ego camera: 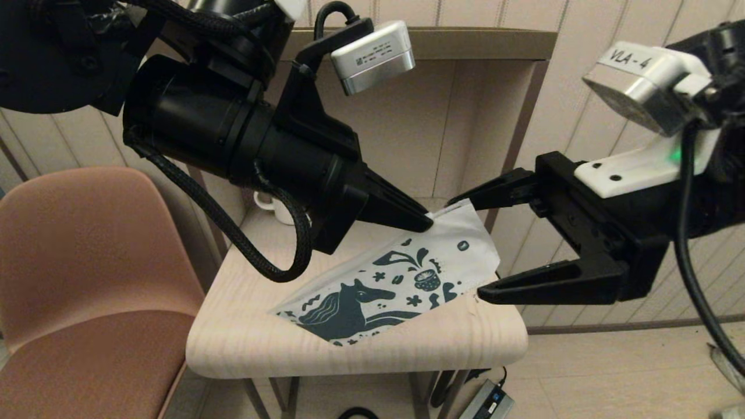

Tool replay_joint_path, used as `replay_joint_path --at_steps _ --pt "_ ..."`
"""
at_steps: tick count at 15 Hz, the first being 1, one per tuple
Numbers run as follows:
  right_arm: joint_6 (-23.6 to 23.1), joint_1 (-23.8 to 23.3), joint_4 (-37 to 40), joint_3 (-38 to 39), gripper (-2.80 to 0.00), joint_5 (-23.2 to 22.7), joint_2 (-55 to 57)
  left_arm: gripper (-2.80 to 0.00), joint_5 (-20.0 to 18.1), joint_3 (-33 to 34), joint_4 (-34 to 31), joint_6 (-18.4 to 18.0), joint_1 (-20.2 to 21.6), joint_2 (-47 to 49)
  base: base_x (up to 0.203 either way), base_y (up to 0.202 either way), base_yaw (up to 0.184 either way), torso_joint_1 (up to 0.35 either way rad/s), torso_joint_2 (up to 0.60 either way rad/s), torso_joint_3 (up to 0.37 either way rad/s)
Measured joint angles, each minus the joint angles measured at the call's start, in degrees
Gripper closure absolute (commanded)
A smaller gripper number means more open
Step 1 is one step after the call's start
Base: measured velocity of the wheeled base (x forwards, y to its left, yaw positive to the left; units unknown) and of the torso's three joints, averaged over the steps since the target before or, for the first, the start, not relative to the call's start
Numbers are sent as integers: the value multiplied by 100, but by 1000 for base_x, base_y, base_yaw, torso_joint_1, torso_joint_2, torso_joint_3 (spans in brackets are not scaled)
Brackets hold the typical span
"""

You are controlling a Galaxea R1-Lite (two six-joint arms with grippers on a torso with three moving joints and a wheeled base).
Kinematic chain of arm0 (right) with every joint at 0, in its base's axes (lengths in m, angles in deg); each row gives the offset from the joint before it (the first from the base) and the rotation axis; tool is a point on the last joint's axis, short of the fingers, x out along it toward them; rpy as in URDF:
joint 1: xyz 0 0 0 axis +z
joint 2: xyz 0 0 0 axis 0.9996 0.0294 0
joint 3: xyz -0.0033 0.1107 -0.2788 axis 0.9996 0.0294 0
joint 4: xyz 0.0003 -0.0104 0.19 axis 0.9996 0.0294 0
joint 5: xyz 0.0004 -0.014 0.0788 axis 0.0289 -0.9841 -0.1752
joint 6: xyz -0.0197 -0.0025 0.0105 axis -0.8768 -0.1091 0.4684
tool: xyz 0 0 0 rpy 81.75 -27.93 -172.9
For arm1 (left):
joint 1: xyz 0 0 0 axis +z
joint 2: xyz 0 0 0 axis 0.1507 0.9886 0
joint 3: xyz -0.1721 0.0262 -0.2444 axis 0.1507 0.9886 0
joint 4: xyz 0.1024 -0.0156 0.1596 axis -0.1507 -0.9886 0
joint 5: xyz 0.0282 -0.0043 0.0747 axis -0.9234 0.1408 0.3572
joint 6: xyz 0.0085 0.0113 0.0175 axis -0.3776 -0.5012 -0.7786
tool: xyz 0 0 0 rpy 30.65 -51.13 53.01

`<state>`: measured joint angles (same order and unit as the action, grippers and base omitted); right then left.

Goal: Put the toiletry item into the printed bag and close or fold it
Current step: Hand it to the other hand

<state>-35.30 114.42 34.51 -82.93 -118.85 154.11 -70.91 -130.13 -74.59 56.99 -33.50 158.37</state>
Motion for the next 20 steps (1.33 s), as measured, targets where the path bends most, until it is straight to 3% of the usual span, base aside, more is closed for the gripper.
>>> replay_joint_path --at_steps 20 --pt "31 -74 -491 309 -280 -47 195 0 16 -7 167 61 -133 -115 0 0 0 0 0 0"
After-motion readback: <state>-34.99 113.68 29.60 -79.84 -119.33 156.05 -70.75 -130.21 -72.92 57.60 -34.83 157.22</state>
